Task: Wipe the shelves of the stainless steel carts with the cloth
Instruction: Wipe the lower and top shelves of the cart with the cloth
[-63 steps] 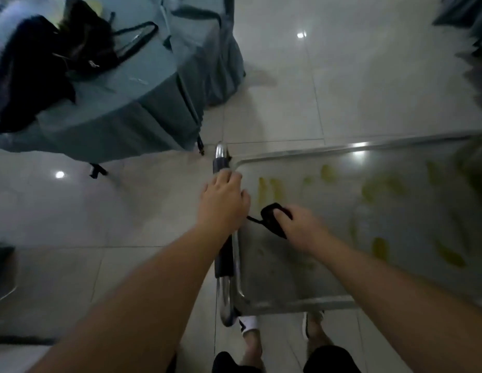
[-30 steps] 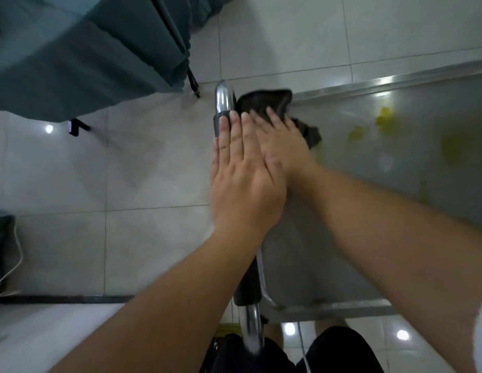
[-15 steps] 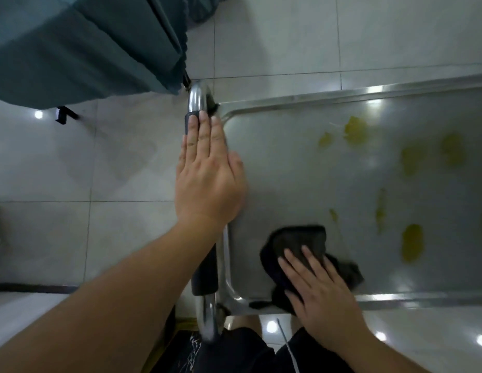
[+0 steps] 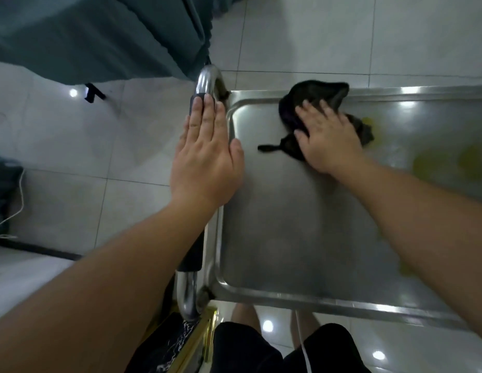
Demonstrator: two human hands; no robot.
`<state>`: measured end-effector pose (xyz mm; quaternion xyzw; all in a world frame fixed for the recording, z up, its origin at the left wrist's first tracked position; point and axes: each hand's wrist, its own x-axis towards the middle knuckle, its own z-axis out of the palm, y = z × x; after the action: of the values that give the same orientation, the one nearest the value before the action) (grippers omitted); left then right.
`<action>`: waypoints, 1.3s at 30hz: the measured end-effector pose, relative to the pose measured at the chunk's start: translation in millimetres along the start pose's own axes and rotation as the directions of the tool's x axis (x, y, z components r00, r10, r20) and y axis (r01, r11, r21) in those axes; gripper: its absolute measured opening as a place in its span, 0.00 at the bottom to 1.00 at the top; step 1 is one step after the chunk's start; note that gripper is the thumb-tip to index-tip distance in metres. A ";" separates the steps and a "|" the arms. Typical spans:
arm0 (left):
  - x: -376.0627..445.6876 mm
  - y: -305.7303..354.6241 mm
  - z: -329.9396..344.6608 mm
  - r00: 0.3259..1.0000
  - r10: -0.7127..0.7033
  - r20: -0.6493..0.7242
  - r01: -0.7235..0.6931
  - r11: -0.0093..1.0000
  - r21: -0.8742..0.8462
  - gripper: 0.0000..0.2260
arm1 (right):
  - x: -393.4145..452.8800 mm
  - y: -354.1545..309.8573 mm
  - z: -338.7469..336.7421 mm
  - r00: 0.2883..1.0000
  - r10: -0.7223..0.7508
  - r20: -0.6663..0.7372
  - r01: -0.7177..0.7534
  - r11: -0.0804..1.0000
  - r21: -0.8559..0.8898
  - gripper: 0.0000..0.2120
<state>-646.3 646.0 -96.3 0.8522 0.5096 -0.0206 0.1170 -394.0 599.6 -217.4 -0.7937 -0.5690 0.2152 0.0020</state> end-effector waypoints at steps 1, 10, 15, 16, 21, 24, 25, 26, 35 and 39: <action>0.8 0.2 -0.1 1.000 0.003 0.001 -0.003 1.000 0.014 0.32 | 10.0 4.9 -5.9 1.000 0.001 0.007 -0.001 1.000 0.001 0.31; 0.5 -4.6 3.6 0.999 0.031 -0.009 -0.029 0.994 0.104 0.33 | -169.8 2.4 45.6 0.996 -0.055 -0.075 0.055 0.998 0.008 0.30; -2.2 -3.6 5.2 0.999 0.033 -0.006 -0.032 0.993 0.111 0.34 | -332.9 25.8 104.6 0.990 -0.142 0.018 0.143 0.989 -0.029 0.31; -3.0 -3.4 5.1 1.000 0.030 -0.007 -0.029 0.993 0.115 0.34 | -334.2 31.4 105.6 0.986 -0.161 0.035 0.162 0.986 -0.034 0.31; -3.4 0.0 4.8 0.999 0.029 -0.013 -0.027 0.989 0.143 0.35 | -241.6 50.0 70.6 0.989 -0.141 -0.043 0.140 0.989 -0.043 0.29; -2.9 0.6 3.4 1.000 0.029 0.000 -0.028 0.987 0.160 0.35 | -145.5 63.5 30.7 0.996 -0.020 -0.087 0.019 1.000 -0.008 0.29; -2.8 0.3 2.5 1.000 0.026 0.005 -0.027 0.986 0.165 0.35 | -112.4 70.0 17.5 0.998 0.016 -0.057 -0.016 1.000 0.000 0.29; -2.8 0.1 2.0 1.000 0.023 0.007 -0.024 0.985 0.173 0.35 | -80.4 77.0 4.2 0.999 0.040 -0.032 -0.040 0.999 -0.007 0.30; -0.1 -5.5 7.8 0.999 0.029 -0.018 -0.024 0.978 0.207 0.36 | -51.2 94.4 -20.0 0.999 0.009 0.034 -0.009 1.000 0.001 0.33; 0.9 -3.8 8.0 1.000 0.024 -0.018 -0.021 0.981 0.194 0.36 | -194.5 103.3 20.9 0.997 -0.075 -0.008 0.075 0.997 -0.004 0.31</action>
<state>-648.5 646.7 -104.9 0.8654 0.4967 -0.0603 0.0285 -358.5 382.4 -195.9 -0.7727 -0.5987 0.2108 0.0110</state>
